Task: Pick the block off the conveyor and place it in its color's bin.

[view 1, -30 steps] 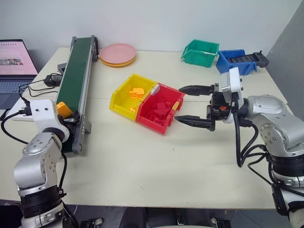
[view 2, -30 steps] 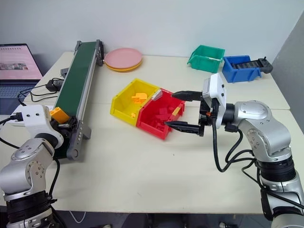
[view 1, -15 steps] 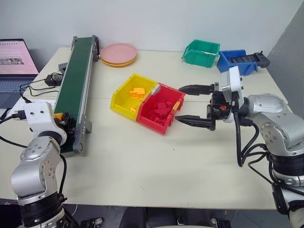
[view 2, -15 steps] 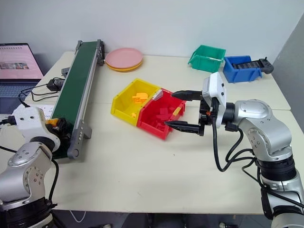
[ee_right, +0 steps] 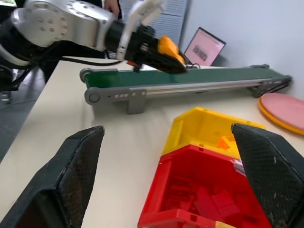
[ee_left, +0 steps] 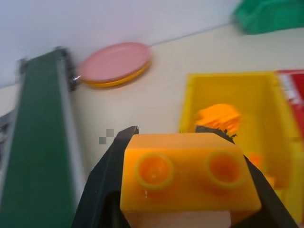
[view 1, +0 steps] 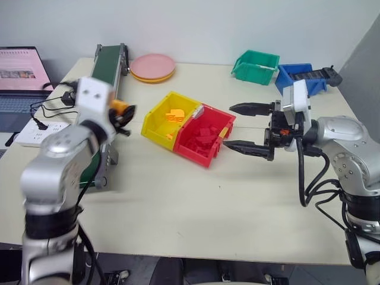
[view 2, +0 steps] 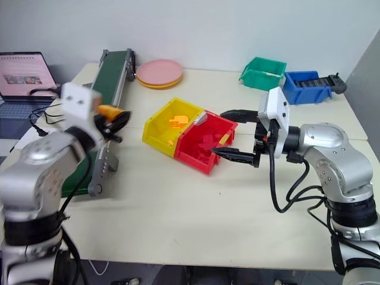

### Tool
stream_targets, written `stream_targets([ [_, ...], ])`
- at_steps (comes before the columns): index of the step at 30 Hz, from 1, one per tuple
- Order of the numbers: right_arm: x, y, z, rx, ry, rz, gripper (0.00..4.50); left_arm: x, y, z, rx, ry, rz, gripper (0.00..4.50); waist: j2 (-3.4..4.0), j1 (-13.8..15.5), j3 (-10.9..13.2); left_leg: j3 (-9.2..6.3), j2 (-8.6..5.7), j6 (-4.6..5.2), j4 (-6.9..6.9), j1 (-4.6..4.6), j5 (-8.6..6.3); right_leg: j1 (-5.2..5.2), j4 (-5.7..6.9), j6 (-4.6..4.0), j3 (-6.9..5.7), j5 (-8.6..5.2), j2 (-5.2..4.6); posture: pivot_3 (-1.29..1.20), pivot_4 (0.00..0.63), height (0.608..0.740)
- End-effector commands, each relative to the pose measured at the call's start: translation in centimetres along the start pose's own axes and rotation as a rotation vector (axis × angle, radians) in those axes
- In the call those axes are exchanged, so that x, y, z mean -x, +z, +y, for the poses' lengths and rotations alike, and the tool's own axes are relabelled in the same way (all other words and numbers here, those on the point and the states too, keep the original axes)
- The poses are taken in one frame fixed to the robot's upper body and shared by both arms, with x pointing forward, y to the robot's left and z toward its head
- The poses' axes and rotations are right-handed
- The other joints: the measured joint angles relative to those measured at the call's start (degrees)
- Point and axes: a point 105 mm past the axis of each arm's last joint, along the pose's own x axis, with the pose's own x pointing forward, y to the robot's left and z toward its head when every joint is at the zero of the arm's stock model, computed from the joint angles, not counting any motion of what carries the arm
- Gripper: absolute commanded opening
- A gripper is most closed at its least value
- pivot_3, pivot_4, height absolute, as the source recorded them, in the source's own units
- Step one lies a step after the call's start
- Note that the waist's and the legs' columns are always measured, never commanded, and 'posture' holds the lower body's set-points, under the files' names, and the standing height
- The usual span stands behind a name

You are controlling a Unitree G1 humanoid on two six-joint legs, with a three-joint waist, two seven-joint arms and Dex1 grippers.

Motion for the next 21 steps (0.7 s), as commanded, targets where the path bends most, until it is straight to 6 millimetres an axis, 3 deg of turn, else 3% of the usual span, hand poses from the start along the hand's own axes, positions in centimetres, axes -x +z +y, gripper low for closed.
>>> stream_targets([
  [1, 0.7, 0.6, 0.3, 0.035, -0.051, 0.015, 4.50, -2.2, 0.1, -0.5, -0.022, -0.051, -0.017, 1.54, 0.00, -0.40, 0.00, 0.05, 0.01, 0.00, 0.00, 0.00, 0.00, -0.01, -0.02, 0.00, 0.05, 0.00, 0.00, 0.00, 0.150, 0.740],
  [6, 1.3, -0.1, 0.5, 0.045, -0.116, 0.072, 4.50, -5.3, -1.5, -2.3, 0.003, -0.140, 0.014, 1.54, 0.01, -0.50, 0.01, 0.04, 0.07, -0.01, 0.00, -0.16, 0.00, -0.16, -0.06, -0.02, 0.01, -0.03, 0.04, 0.00, 0.150, 0.740],
  [8, 1.5, -0.2, 0.5, 0.047, -0.135, 0.085, 4.50, -6.1, -1.5, -2.7, 0.002, -0.156, 0.010, 2.24, 0.00, -0.52, 0.01, 0.08, 0.06, 0.00, 0.00, -0.16, 0.00, -0.18, -0.05, -0.02, 0.08, -0.03, 0.04, 0.00, 0.150, 0.740],
  [17, 1.8, -0.4, 0.9, 0.041, -0.159, 0.108, 4.50, -7.5, -1.0, -2.1, -0.047, -0.154, -0.003, 4.06, -0.01, -0.43, 0.02, 0.04, 0.04, 0.01, 0.02, -0.17, 0.00, -0.18, -0.03, -0.02, 0.03, -0.03, 0.04, 0.00, 0.150, 0.740],
  [19, 1.8, -0.4, 0.9, 0.039, -0.159, 0.110, 4.50, -7.4, -0.8, -2.0, -0.049, -0.148, -0.011, 4.46, -0.01, -0.43, 0.02, 0.04, 0.04, 0.01, 0.02, -0.17, 0.00, -0.18, -0.03, -0.02, 0.03, -0.03, 0.04, 0.00, 0.150, 0.740],
  [21, 1.8, -0.4, 0.9, 0.039, -0.156, 0.109, 4.50, -7.0, 0.0, -2.0, -0.044, -0.140, -0.045, 4.49, -0.01, -0.41, 0.02, 0.03, 0.04, 0.01, 0.02, -0.19, 0.00, -0.18, -0.04, -0.02, 0.02, -0.03, 0.03, 0.00, 0.150, 0.740],
])
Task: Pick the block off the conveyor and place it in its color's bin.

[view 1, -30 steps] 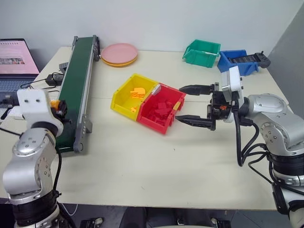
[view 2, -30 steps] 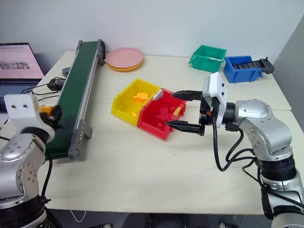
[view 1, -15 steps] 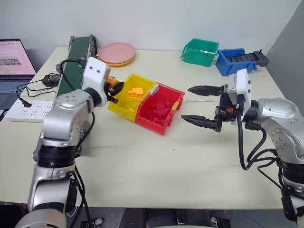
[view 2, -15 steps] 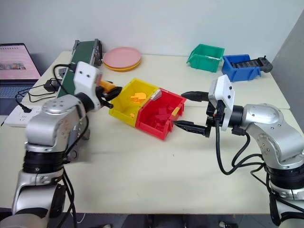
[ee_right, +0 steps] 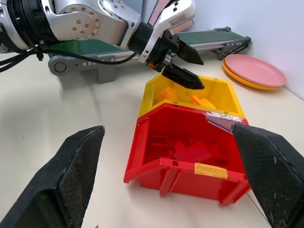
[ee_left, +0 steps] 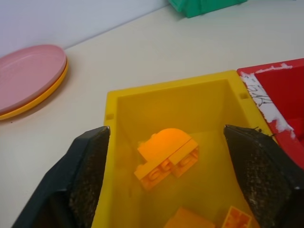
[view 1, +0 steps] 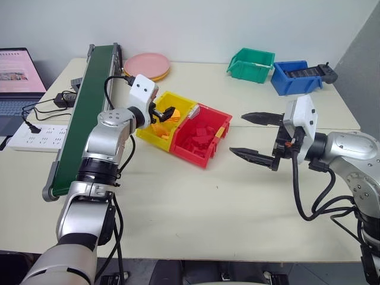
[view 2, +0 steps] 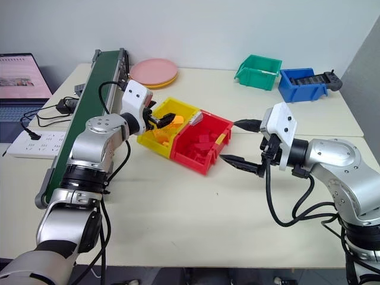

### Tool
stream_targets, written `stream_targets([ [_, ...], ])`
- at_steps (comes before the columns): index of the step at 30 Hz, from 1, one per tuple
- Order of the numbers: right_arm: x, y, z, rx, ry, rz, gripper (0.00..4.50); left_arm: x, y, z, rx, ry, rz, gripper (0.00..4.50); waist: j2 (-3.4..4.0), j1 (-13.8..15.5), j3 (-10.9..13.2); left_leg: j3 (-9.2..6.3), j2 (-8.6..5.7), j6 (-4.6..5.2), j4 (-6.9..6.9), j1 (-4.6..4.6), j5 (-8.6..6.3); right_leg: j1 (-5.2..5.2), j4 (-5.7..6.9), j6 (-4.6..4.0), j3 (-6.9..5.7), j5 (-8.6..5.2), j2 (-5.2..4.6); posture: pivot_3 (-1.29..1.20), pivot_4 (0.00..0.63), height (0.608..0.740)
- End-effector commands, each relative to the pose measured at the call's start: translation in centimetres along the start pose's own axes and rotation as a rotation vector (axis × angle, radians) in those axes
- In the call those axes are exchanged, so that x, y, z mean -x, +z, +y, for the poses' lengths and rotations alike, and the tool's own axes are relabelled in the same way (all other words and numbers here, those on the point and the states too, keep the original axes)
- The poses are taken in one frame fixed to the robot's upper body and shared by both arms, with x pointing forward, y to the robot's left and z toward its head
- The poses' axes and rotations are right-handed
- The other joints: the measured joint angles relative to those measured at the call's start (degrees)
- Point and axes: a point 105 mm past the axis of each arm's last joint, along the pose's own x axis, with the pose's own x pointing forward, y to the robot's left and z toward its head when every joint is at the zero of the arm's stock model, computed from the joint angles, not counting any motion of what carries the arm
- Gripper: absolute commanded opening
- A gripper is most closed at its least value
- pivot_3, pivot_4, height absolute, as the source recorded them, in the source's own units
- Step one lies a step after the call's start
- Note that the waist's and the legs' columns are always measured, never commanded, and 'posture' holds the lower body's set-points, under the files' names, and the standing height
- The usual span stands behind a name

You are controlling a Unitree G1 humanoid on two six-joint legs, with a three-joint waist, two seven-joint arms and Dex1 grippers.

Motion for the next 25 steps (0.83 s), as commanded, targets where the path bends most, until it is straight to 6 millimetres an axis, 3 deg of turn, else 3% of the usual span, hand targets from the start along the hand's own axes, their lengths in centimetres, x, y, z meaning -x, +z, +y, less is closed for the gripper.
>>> stream_targets([
  [1, 0.5, 1.0, -0.1, 0.042, -0.013, -0.021, 4.50, 1.0, 2.9, 0.3, -0.022, 0.018, -0.107, 4.49, 0.00, 0.00, 0.00, 0.00, 0.00, 0.00, 0.00, 0.00, 0.00, 0.00, 0.00, 0.00, 0.00, 0.00, 0.00, 0.00, 0.150, 0.740],
  [9, 0.5, 0.7, -0.3, 0.048, -0.002, -0.018, 4.50, 5.4, 3.6, -1.3, -0.132, -0.003, -0.184, 4.49, 0.00, -0.20, 0.00, 0.01, 0.03, -0.01, -0.01, 0.04, 0.01, 0.00, 0.03, 0.00, 0.05, 0.00, 0.01, 0.00, 0.150, 0.740],
  [16, 1.5, -1.7, -0.5, 0.104, -0.008, 0.037, 4.50, 9.5, 1.2, -2.3, -0.112, -0.002, -0.142, 4.49, 0.00, -0.05, 0.00, -0.01, 0.02, 0.01, 0.01, 0.08, 0.00, 0.06, 0.05, 0.00, 0.02, 0.00, 0.00, 0.00, 0.150, 0.740],
  [20, 2.5, -3.5, -0.3, 0.083, -0.023, 0.064, 4.50, 12.5, -1.2, -5.6, -0.033, -0.141, -0.100, 4.49, 0.01, 0.00, -0.02, 0.02, 0.02, 0.01, 0.01, 0.12, -0.01, 0.12, 0.00, 0.01, 0.07, -0.01, -0.01, 0.00, 0.150, 0.740],
  [25, 2.4, -4.3, 0.1, 0.079, -0.002, 0.067, 4.50, 12.9, -1.7, -6.6, 0.029, -0.169, -0.105, 4.49, 0.01, 0.10, -0.01, -0.04, 0.03, 0.01, 0.01, 0.25, 0.00, 0.20, 0.10, 0.00, 0.00, 0.00, 0.00, 0.00, 0.150, 0.740],
])
